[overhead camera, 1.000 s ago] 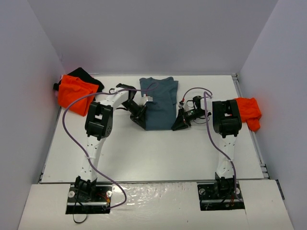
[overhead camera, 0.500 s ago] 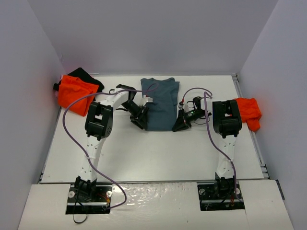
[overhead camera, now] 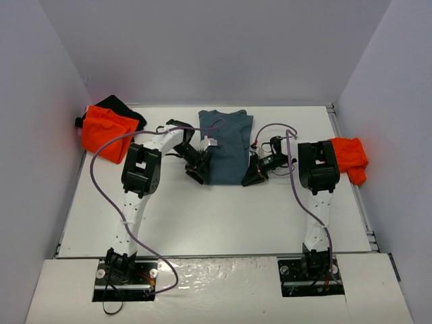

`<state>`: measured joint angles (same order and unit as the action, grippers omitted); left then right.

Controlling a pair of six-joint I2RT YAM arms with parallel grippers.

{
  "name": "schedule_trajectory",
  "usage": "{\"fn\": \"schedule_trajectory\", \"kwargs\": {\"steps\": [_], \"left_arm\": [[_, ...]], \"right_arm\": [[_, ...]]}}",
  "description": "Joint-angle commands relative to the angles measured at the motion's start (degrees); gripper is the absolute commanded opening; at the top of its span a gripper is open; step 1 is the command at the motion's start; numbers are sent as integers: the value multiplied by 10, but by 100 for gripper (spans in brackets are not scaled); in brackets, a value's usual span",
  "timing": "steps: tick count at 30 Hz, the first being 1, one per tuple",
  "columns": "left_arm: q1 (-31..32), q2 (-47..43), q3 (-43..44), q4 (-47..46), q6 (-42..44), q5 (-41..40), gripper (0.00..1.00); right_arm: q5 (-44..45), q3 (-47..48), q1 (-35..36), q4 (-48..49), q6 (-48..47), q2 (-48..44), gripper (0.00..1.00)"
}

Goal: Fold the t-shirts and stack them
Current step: Grab one side of the 2/3 rectangular tshirt with both arms, then fold the long partially folded tshirt into a neat square

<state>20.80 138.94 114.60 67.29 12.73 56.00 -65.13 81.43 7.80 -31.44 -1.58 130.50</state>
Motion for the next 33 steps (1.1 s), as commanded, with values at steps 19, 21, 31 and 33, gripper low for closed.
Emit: {"fn": "schedule_trajectory", "kwargs": {"steps": [19,21,31,33], "left_arm": [[30,-30,9,7,30,-7,0],[27,-47,-1,9,35,-4,0],[23,-138,-15,49,77,12,0],[23,-157,-21,49,78,11,0]], "right_arm": [[134,-26,9,7,-64,-39,0],[134,-33,9,7,-81,-57,0],[109,-64,7,-10,-132,-162,0],[97,-66,7,-28,-147,-177,0]]}}
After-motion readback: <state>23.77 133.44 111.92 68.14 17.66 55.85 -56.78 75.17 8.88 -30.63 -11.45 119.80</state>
